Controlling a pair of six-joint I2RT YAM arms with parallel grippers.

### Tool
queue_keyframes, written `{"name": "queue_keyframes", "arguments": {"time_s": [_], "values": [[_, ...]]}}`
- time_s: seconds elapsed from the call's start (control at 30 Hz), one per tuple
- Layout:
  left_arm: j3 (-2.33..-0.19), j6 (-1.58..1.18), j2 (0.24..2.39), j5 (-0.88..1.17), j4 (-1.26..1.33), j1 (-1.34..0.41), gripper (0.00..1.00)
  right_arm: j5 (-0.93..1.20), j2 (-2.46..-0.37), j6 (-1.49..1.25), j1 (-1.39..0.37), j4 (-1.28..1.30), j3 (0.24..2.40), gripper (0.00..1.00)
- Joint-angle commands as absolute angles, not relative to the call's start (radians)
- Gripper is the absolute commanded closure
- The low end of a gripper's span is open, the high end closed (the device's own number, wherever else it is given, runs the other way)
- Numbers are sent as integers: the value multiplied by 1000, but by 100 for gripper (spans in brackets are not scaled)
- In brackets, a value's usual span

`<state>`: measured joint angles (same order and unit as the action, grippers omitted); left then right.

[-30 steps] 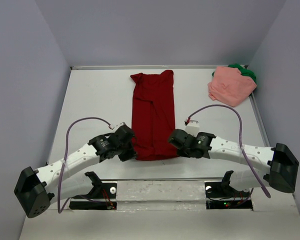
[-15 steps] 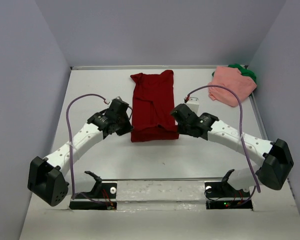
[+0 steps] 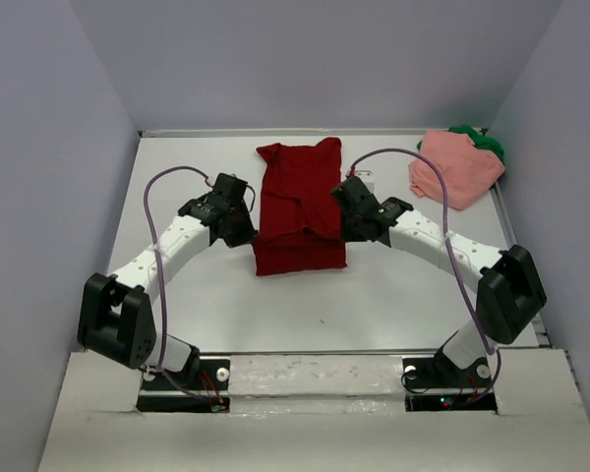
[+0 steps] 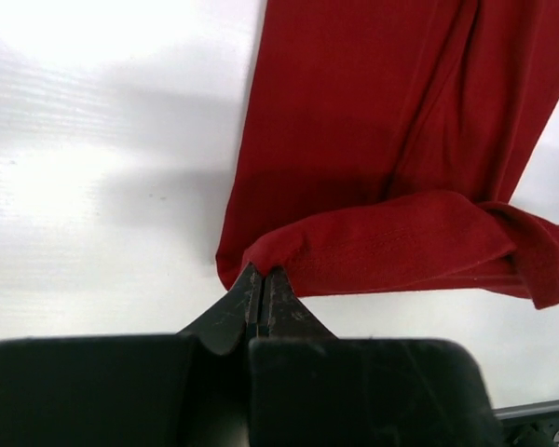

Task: Fold and stack the t-shirts
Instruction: Fold the tshirt

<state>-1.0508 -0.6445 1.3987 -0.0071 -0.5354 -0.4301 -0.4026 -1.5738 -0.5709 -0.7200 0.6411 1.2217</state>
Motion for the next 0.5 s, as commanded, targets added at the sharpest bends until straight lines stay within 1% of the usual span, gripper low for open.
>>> {"name": "queue_keyframes", "arguments": {"time_s": [0.0,0.23,0.47], "values": [[-1112,-546,1439,-57,-542,-350,100,-436,-1608,-443,-620,640,1319,100],[-1222,-511,1555,-25,-526,-330,100,-390,-1701,-376,-583,600,1413,100],[-1382,-486,1681,-26,-546,-331,100,-336,-1796,-331,-551,569,1474,100]]}}
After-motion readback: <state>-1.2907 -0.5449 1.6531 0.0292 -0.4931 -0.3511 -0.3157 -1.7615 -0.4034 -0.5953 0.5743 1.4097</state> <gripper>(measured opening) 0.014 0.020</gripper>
